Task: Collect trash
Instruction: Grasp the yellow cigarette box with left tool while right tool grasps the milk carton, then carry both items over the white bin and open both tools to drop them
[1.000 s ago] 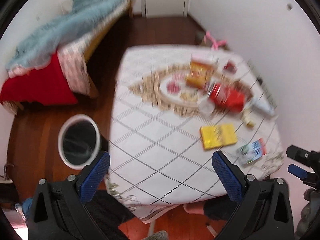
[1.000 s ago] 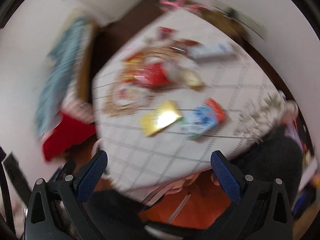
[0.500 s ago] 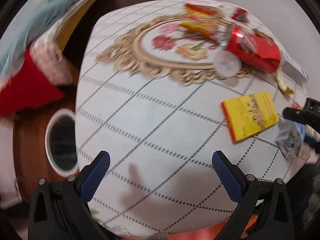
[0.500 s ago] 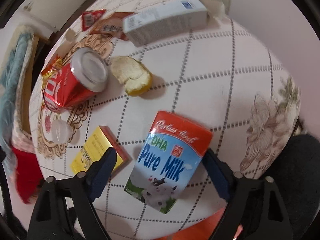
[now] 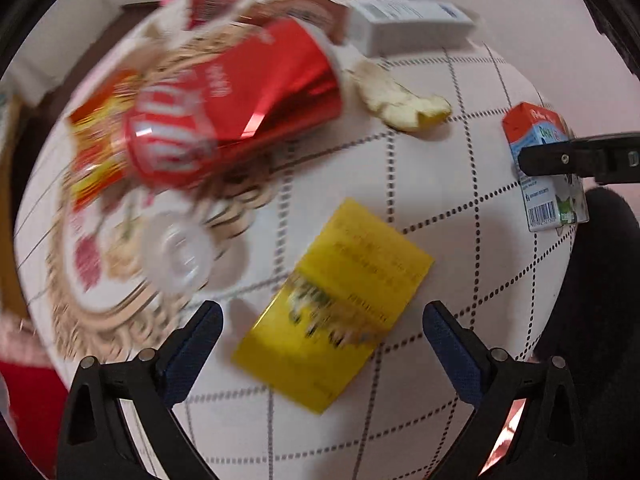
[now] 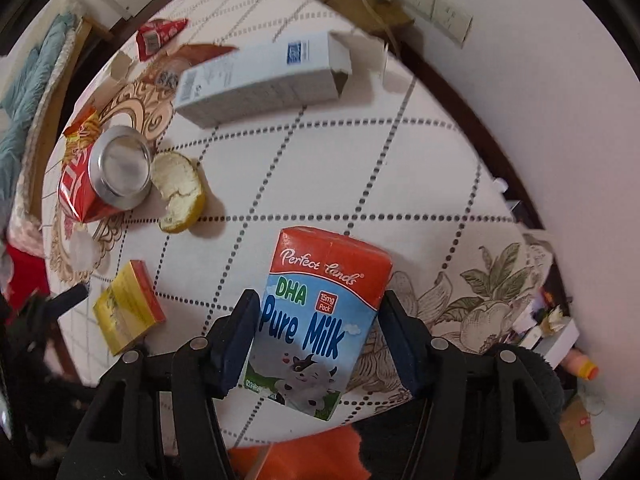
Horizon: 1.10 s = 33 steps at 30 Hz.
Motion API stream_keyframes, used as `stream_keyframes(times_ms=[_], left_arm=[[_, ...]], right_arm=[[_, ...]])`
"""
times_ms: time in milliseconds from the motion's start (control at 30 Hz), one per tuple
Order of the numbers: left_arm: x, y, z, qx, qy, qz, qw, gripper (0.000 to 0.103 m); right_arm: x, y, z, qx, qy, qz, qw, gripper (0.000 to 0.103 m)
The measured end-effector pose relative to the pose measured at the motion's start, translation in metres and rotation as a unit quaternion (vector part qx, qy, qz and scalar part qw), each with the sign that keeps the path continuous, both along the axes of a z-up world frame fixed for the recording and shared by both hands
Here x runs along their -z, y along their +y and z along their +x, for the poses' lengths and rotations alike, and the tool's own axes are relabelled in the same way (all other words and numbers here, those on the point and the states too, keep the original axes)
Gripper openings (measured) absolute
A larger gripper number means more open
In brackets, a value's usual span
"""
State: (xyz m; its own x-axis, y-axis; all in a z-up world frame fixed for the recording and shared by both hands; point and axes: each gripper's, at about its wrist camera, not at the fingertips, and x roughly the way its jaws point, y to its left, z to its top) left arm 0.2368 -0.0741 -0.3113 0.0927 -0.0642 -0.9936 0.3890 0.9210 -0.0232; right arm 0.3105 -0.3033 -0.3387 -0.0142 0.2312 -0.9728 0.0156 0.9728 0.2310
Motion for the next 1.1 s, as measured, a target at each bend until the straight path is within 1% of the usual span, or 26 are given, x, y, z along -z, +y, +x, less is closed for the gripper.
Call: stream_keyframes(times_ms=[33,67,100,133,200,233,300,333,367,400,433,467,500,533,567,600,633,700,733,767,833,900,933,967,1033,1100], left_arm=[[0.003,-0.002,0.003,0.003,0.006,0.003,1.0,0.096],[0.002,-0.004,0.004,0.007,-0.001,0.005,1.0,0.094],[-0.001,-0.007,0.005,0.01,-0.005,0.003,0.9999,0.088],[-0.003,-0.007,0.005,0.007,-0.009,0.002,0.9999,0.078],[-0.01,-0.007,0.011,-0.019,-0.011,-0.001,0.9998,0.067],[-0.012,-0.005,0.015,-0.036,-0.009,-0.005,0.9993,0.066],[-0.016,0.005,0.013,-0.101,-0.001,-0.008,0.9948,0.066],[-0.016,0.012,0.009,-0.138,0.006,-0.008,0.9904,0.065],[-0.016,0.017,0.007,-0.163,0.014,-0.009,0.9865,0.065],[-0.017,0.024,0.002,-0.2,0.022,-0.02,0.9793,0.065],[-0.02,0.03,-0.002,-0.219,0.015,-0.03,0.9751,0.065],[-0.024,0.034,-0.01,-0.226,0.007,-0.031,0.9735,0.065],[-0.024,0.033,-0.016,-0.226,-0.001,-0.028,0.9736,0.066],[-0.021,0.031,-0.019,-0.214,0.002,-0.022,0.9766,0.066],[-0.017,0.026,-0.022,-0.194,0.011,-0.014,0.9808,0.067],[-0.017,0.016,-0.025,-0.169,-0.004,-0.003,0.9856,0.068],[-0.016,0.006,-0.028,-0.138,-0.016,0.02,0.9901,0.069],[-0.014,-0.003,-0.031,-0.127,-0.032,0.028,0.991,0.066],[-0.013,-0.005,-0.029,-0.128,-0.03,0.02,0.9911,0.06],[-0.015,-0.007,-0.032,-0.133,-0.024,0.01,0.9908,0.06],[-0.021,-0.005,-0.032,-0.141,-0.033,0.017,0.9894,0.059],[-0.039,-0.001,-0.042,-0.154,-0.044,0.014,0.987,0.059],[-0.058,0.011,-0.043,-0.169,-0.055,0.013,0.984,0.059],[-0.066,0.014,-0.047,-0.179,-0.064,0.012,0.9816,0.059],[-0.09,0.028,-0.06,-0.207,-0.092,0.01,0.974,0.059],[-0.11,0.034,-0.066,-0.23,-0.117,0.011,0.9662,0.058]], right_arm=[[0.0,-0.003,0.001,0.001,-0.001,0.004,1.0,0.065],[0.001,-0.004,0.001,0.0,0.0,0.006,1.0,0.066],[0.0,-0.005,0.001,0.0,-0.001,0.005,1.0,0.067],[-0.001,0.0,-0.003,0.001,-0.002,0.004,1.0,0.068],[0.001,0.007,-0.003,-0.002,-0.006,-0.004,1.0,0.069],[0.003,0.014,-0.003,-0.005,-0.009,-0.01,1.0,0.069],[0.003,0.023,-0.005,-0.026,-0.023,-0.025,0.999,0.062],[0.002,0.027,-0.007,-0.037,-0.027,-0.03,0.998,0.062],[0.001,0.032,-0.01,-0.045,-0.029,-0.033,0.998,0.062],[0.001,0.036,-0.012,-0.056,-0.03,-0.033,0.997,0.062],[0.0,0.04,-0.014,-0.066,-0.032,-0.033,0.997,0.062],[0.0,0.044,-0.016,-0.076,-0.033,-0.032,0.996,0.062],[0.0,0.048,-0.019,-0.088,-0.03,-0.029,0.995,0.062],[0.0,0.051,-0.02,-0.09,-0.028,-0.026,0.995,0.062],[0.001,0.053,-0.022,-0.092,-0.025,-0.026,0.995,0.063],[0.003,0.054,-0.023,-0.093,-0.021,-0.029,0.995,0.064],[0.004,0.056,-0.023,-0.093,-0.018,-0.03,0.995,0.066],[0.005,0.062,-0.029,-0.094,-0.027,-0.041,0.994,0.067],[0.005,0.063,-0.031,-0.095,-0.032,-0.046,0.994,0.067],[0.004,0.065,-0.032,-0.094,-0.037,-0.05,0.994,0.064],[0.002,0.071,-0.041,-0.09,-0.044,-0.054,0.994,0.061],[0.0,0.07,-0.046,-0.087,-0.043,-0.047,0.994,0.061],[-0.002,0.069,-0.049,-0.088,-0.045,-0.046,0.994,0.061],[-0.007,0.07,-0.052,-0.089,-0.053,-0.043,0.994,0.061],[-0.021,0.066,-0.063,-0.094,-0.074,-0.037,0.992,0.061],[-0.038,0.073,-0.073,-0.103,-0.094,-0.032,0.99,0.061]])
